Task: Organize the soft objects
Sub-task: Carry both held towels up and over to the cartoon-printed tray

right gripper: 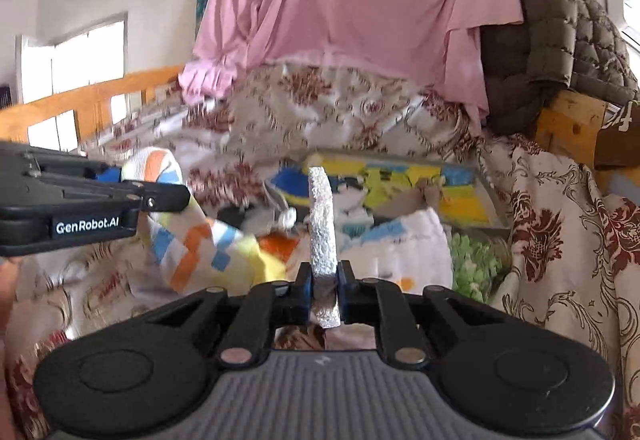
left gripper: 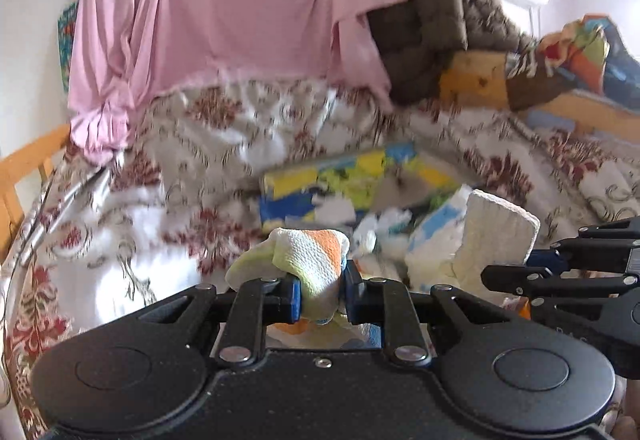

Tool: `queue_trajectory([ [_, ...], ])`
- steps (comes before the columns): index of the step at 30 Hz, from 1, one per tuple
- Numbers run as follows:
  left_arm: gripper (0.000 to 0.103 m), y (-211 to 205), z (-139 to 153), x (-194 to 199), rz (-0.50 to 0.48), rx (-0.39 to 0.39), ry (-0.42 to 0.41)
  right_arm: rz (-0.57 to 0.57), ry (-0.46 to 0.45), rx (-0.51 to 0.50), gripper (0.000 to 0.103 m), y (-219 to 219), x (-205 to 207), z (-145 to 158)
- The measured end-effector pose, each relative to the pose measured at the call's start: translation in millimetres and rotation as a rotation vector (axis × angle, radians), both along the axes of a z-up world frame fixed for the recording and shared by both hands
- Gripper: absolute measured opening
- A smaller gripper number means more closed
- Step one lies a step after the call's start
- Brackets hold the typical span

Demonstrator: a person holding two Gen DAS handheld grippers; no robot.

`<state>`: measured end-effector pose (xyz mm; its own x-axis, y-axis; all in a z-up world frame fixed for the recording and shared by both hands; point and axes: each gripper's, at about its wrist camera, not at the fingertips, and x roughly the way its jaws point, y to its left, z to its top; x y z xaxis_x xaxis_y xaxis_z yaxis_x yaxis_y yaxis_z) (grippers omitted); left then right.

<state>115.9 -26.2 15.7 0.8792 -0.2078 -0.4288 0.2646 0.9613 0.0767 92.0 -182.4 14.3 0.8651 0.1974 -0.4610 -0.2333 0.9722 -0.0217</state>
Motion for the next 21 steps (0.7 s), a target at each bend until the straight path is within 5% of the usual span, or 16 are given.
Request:
queue_trajectory([
  [12, 0.021, 6, 58, 8, -0.038, -0.157, -0.074, -0.03, -0.14, 0.116, 0.014, -30, 14, 26],
  [21, 0.021, -17, 101, 92, -0.038, -0.236, -0.104, -0.036, -0.178, 0.206, 0.014, -65, 116, 45],
])
